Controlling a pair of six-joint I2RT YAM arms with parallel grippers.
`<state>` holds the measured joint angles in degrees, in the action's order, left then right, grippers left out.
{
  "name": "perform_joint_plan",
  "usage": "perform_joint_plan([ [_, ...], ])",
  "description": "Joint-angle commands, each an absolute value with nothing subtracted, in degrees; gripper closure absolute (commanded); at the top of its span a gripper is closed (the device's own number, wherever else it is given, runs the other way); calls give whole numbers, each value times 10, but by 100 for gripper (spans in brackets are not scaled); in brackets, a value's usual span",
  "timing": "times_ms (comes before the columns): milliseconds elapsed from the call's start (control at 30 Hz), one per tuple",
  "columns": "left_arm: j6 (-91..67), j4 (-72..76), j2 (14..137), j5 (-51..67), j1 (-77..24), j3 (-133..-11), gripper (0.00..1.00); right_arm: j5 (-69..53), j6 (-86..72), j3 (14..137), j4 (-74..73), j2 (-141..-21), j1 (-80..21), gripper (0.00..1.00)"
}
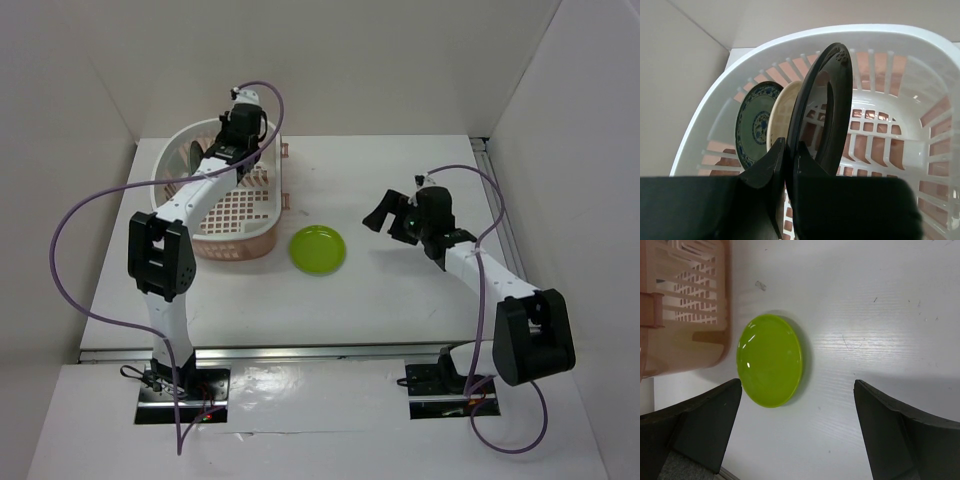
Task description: Load the plates into the dish rack
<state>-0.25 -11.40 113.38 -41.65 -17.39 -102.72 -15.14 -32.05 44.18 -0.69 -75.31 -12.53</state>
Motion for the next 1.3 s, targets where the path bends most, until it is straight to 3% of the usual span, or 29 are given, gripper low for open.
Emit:
perform_joint_plan([
  [0, -4, -59, 1129, -440, -164, -1020, 100, -154, -311, 466, 3, -761, -131, 0],
  [1267, -6, -19, 1177, -439, -135, -968, 100, -165, -306, 483, -3, -773, -136, 0],
])
